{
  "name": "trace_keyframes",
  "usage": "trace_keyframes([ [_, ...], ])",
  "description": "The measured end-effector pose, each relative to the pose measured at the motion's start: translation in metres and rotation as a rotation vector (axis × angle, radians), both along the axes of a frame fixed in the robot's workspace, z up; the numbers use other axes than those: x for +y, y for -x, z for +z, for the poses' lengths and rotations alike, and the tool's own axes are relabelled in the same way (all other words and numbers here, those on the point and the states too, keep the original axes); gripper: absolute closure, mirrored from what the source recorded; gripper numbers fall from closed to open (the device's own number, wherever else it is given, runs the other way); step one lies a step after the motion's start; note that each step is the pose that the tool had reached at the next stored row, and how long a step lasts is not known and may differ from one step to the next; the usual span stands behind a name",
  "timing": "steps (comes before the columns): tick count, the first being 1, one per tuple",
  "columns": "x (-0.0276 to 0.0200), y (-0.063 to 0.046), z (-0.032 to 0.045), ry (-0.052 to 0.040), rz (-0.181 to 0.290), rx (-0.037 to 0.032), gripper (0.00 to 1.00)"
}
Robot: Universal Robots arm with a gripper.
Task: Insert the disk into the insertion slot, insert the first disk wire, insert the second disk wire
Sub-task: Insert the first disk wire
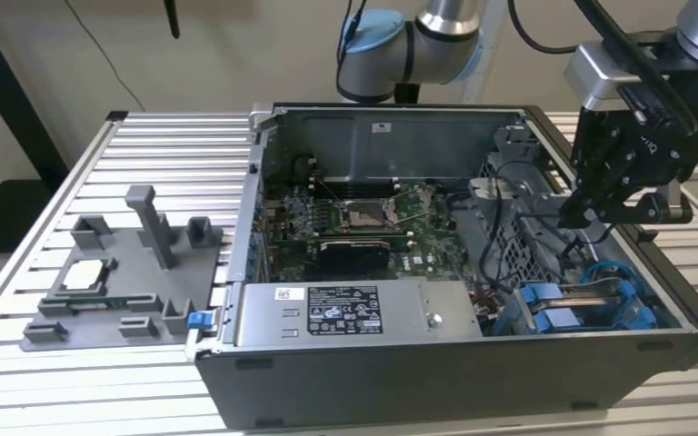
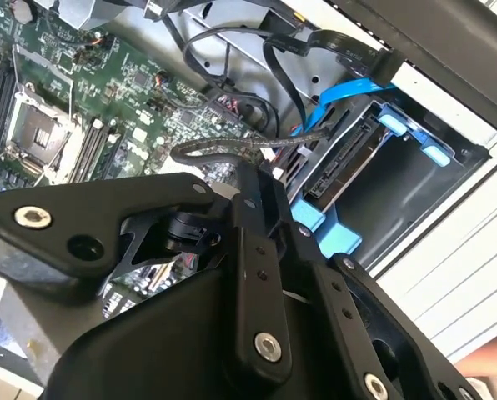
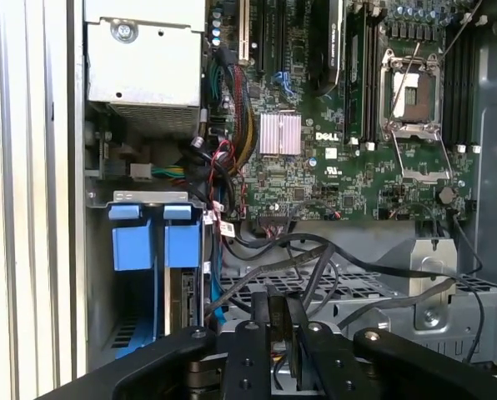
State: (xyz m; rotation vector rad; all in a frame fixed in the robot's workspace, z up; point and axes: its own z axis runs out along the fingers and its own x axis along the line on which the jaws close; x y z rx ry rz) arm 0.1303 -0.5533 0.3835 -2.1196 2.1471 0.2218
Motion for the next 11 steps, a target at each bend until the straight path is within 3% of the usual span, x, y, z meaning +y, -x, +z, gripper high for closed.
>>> trace_keyframes([
  [8, 0.0, 0.0, 0.0, -0.0004, 0.0, 0.0, 1.0],
  [11, 0.0, 0.0, -0.0008, 0.0078, 0.0, 0.0, 1.0],
])
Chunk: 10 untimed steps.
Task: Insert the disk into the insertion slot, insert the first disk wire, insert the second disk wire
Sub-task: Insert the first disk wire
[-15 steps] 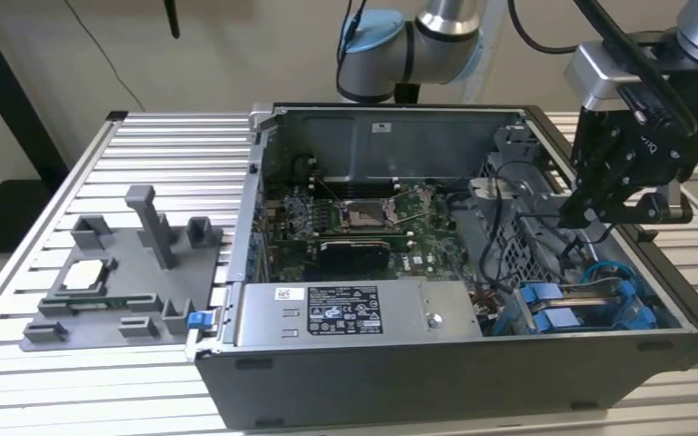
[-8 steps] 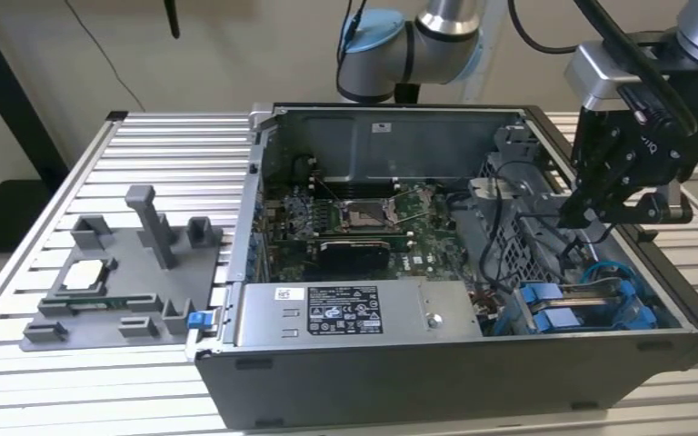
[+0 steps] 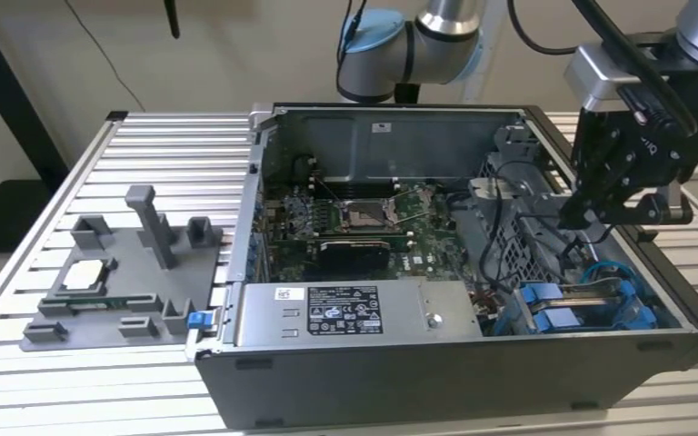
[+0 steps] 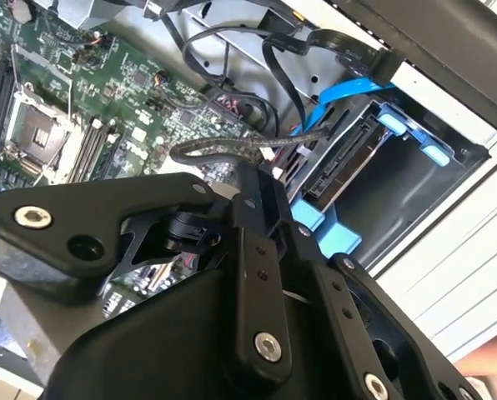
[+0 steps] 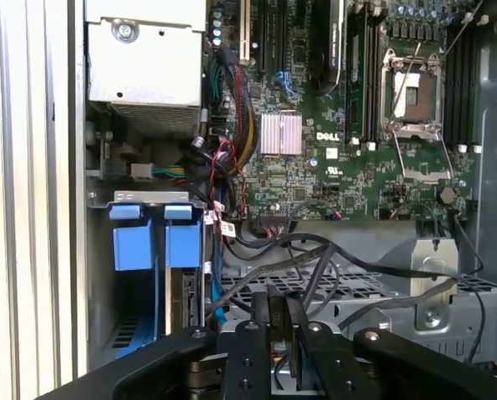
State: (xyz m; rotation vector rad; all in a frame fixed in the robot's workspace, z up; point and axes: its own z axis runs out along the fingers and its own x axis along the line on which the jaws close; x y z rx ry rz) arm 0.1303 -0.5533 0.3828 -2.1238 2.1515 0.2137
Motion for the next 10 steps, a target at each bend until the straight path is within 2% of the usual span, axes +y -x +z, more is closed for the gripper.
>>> trace_keyframes([
  [3, 0.0, 0.0, -0.0018, 0.0186, 0.0, -0.0001, 1.0],
  [10, -0.0003, -0.0001, -0.0053, 0.0721, 0.0, -0.0002, 1.0],
])
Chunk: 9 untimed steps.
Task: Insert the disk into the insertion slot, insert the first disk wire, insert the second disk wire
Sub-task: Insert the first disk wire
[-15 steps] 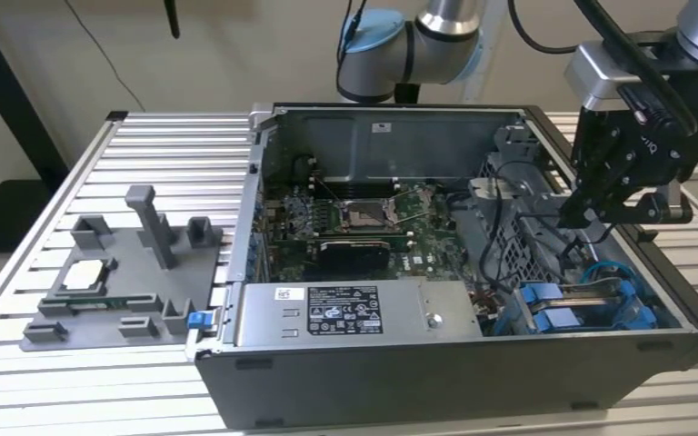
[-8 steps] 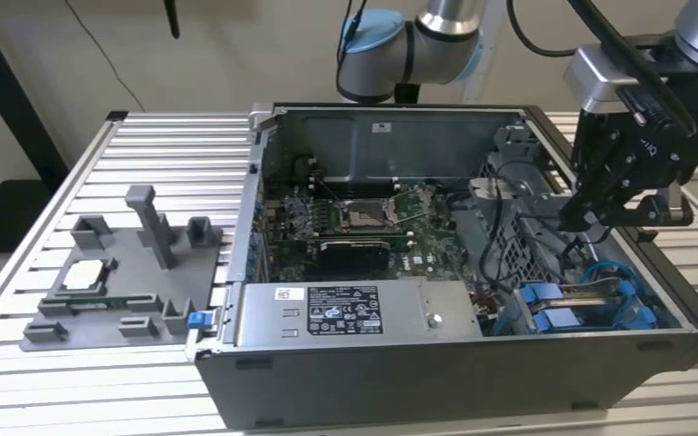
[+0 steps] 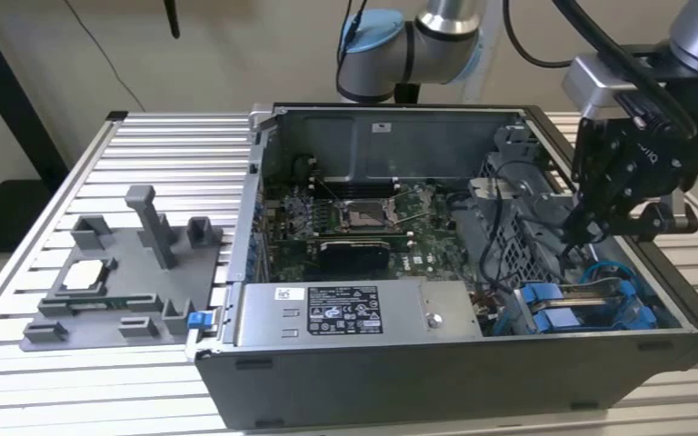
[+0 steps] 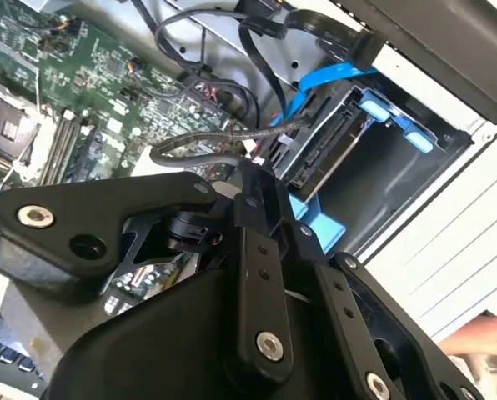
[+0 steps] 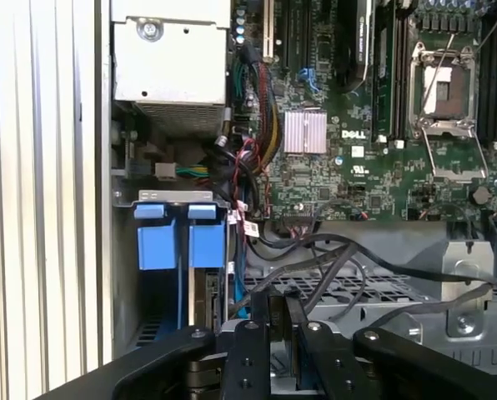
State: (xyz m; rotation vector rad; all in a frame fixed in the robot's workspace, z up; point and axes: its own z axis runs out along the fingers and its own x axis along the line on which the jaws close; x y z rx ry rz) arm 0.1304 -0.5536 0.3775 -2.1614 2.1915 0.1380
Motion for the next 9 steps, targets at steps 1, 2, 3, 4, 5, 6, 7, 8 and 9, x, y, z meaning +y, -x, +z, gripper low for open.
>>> trace_keyframes([
  [1, 0.0, -0.0001, -0.0004, 0.0093, 0.0, 0.0, 1.0],
  [2, 0.0, -0.0001, -0.0007, 0.0188, 0.0, 0.0, 1.0],
  [3, -0.0001, -0.0001, -0.0011, 0.0286, 0.0, 0.0, 1.0],
  [4, -0.0001, -0.0001, -0.0014, 0.0379, 0.0, 0.0, 1.0],
  [5, -0.0001, -0.0002, -0.0017, 0.0478, 0.0, 0.0, 1.0],
  [6, -0.0001, -0.0002, -0.0021, 0.0572, 0.0, 0.0, 1.0],
  [7, -0.0001, -0.0002, -0.0025, 0.0667, 0.0, 0.0, 1.0],
  [8, -0.0001, -0.0002, -0.0029, 0.0757, 0.0, 0.0, 1.0],
  [9, -0.0001, -0.0002, -0.0033, 0.0852, 0.0, 0.0, 1.0],
])
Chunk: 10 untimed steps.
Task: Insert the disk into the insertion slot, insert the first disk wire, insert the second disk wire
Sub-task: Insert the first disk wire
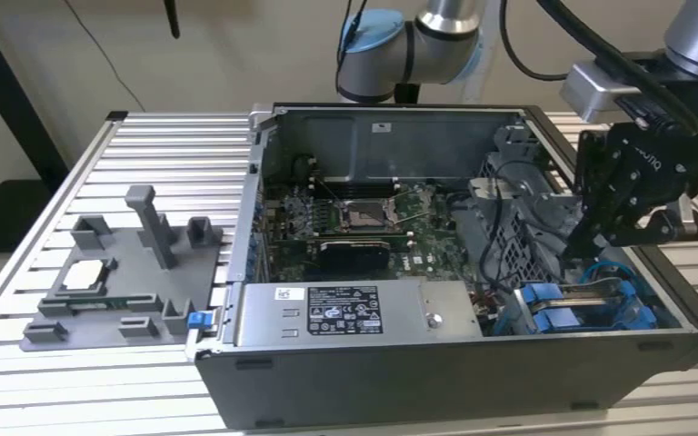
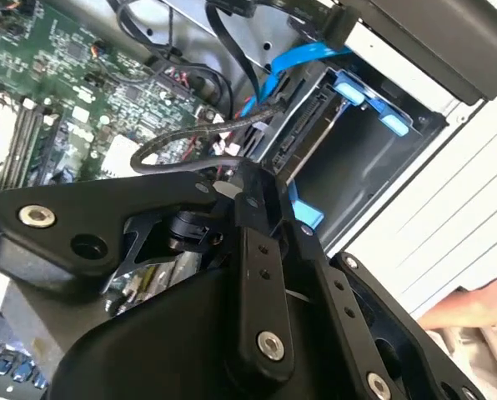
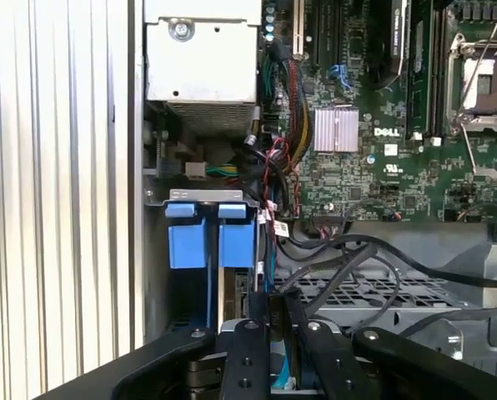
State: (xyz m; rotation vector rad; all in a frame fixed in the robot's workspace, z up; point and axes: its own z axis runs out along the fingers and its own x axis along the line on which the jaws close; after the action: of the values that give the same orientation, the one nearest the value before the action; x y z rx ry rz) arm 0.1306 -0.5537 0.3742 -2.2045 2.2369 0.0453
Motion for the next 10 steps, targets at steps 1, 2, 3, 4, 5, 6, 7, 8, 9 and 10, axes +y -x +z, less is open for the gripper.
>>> trace_keyframes([
  [1, 0.0, 0.0, -0.0003, 0.0093, 0.0, 0.0, 1.0],
  [2, 0.0, -0.0001, -0.0006, 0.0205, 0.0, 0.0, 1.0],
  [3, 0.0, -0.0001, -0.0008, 0.0312, 0.0, 0.0, 1.0],
  [4, 0.0, -0.0002, -0.0012, 0.0418, 0.0, 0.0, 1.0],
  [5, 0.0, -0.0002, -0.0017, 0.0513, 0.0, 0.0, 1.0],
  [6, 0.0, -0.0002, -0.0022, 0.0585, 0.0, 0.0, 1.0],
  [7, 0.0, -0.0002, -0.0026, 0.0646, 0.0, -0.0001, 1.0],
  [8, 0.0, -0.0002, -0.003, 0.0682, 0.0, -0.0001, 1.0],
  [9, 0.0, -0.0002, -0.0033, 0.0718, 0.0, -0.0001, 1.0],
  [10, 0.0, -0.0002, -0.0035, 0.0739, 0.0, -0.0001, 1.0],
])
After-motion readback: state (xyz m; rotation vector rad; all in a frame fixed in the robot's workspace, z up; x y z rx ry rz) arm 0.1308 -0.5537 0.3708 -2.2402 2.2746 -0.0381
